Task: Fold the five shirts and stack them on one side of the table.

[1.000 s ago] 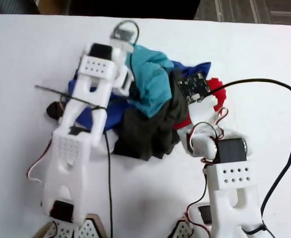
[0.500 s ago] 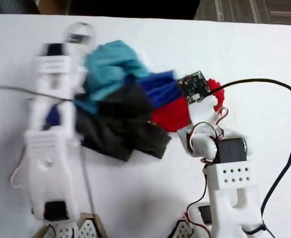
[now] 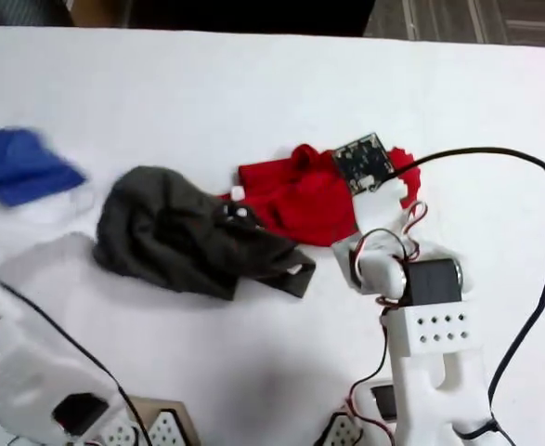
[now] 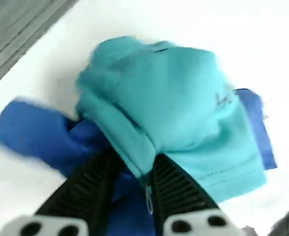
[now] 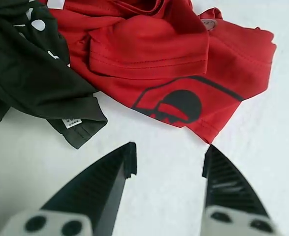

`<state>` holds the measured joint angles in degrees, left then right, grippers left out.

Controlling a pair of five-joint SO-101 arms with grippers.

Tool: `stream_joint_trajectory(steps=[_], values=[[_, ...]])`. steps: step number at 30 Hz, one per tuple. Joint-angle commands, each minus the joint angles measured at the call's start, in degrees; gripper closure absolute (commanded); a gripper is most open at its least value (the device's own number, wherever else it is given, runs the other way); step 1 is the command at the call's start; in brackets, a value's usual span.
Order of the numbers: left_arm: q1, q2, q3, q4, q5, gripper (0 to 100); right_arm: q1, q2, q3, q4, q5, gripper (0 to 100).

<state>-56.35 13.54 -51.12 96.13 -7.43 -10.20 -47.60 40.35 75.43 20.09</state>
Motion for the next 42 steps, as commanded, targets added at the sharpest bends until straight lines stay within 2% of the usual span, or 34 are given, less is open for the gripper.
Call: stream_joint_trajectory(steps=[1,5,10,12,16,19,24,27,33,38,40,42], values=[[0.4,-2.5,2.7,-0.5,-4.6,97,0.1,0.2,-2.6,-1.1,0.3,76.8],[4.2,2.2,11.6,0.2,-13.4,95,0.1,0.2,-2.6,-1.0,0.3,76.8],[6.9,8.6,20.9,0.1,-18.2,69,0.1,0.2,-2.6,-0.7,0.3,76.8],[6.8,9.8,19.7,0.1,-18.1,66,0.1,0.2,-2.6,-0.7,0.3,76.8],[11.2,8.0,12.0,4.5,-15.5,68,0.1,0.2,-2.6,-0.8,0.3,76.8],[20.5,4.7,9.7,6.4,-14.9,68,0.1,0.2,-2.6,-0.9,0.3,76.8],[38.0,1.0,22.7,6.2,-13.7,68,0.1,0.2,-2.6,-1.1,0.3,76.8],[44.5,1.1,32.7,3.7,-9.8,68,0.5,0.2,-2.6,-1.1,0.3,76.8],[49.5,1.1,52.7,-11.2,-8.7,68,0.5,0.2,-2.6,-0.8,0.3,76.8],[50.8,1.1,62.8,-18.2,-8.9,69,0.5,0.2,-2.6,-1.0,0.3,76.8],[50.4,1.1,64.2,-18.5,-8.9,78,0.5,0.2,-2.6,-1.0,0.3,76.8],[48.3,0.6,64.3,-18.3,-8.4,97,0.5,0.2,-2.6,-1.1,0.3,76.8]])
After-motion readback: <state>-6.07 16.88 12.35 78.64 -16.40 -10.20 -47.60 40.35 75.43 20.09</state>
